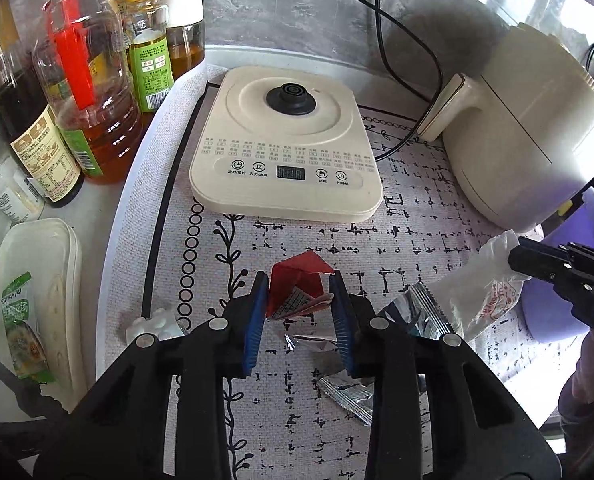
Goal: Collect trash
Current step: 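Grasp the red wrapper with the left tool while the right tool grasps tissue, then carry both items over the bucket and open both tools to drop them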
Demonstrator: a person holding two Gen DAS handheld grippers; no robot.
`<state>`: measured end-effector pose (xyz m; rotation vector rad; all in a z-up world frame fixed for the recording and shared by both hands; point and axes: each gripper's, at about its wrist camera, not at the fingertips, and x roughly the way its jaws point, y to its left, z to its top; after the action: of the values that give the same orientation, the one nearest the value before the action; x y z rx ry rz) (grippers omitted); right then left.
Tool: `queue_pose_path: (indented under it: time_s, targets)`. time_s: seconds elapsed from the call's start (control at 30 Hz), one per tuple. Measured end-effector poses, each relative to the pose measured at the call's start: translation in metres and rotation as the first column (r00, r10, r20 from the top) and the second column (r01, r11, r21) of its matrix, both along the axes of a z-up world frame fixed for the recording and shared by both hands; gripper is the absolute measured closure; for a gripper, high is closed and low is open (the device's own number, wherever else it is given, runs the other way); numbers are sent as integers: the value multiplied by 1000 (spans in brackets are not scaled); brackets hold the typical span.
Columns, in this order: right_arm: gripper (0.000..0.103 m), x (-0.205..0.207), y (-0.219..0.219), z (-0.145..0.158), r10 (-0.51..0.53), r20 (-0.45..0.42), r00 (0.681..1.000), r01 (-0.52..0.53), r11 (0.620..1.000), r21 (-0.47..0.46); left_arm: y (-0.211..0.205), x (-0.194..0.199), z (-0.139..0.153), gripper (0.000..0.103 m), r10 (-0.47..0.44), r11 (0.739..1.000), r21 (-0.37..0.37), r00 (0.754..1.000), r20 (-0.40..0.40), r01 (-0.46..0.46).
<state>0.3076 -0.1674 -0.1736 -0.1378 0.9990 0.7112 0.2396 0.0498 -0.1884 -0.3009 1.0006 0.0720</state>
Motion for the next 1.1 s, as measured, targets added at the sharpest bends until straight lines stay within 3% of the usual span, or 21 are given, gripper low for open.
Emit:
queue_pose_path:
  time_s: [0.33, 0.57, 0.77, 1.0, 1.1]
  targets:
    - [91, -29, -25, 63, -32, 106, 994, 22, 996, 91, -16, -26, 62, 72, -33, 999, 17, 991, 126, 31]
    - [91, -49, -65, 102, -137, 196, 971, 112, 985, 133, -38, -38, 87, 72, -86, 996, 15, 979, 186, 85]
    - [90, -55, -125, 129, -273, 254, 928, 235, 957, 170, -71, -28, 97, 72, -157, 987, 13, 966, 206, 157]
    - [90, -56, -209, 145, -450, 286, 846, 403, 891, 210, -126, -13, 110, 72, -257, 966, 22, 937, 238, 259]
    - [85, -54, -235, 144, -484, 305, 820, 445, 875, 193, -147, -7, 113, 72, -284, 957, 20, 926, 248, 288]
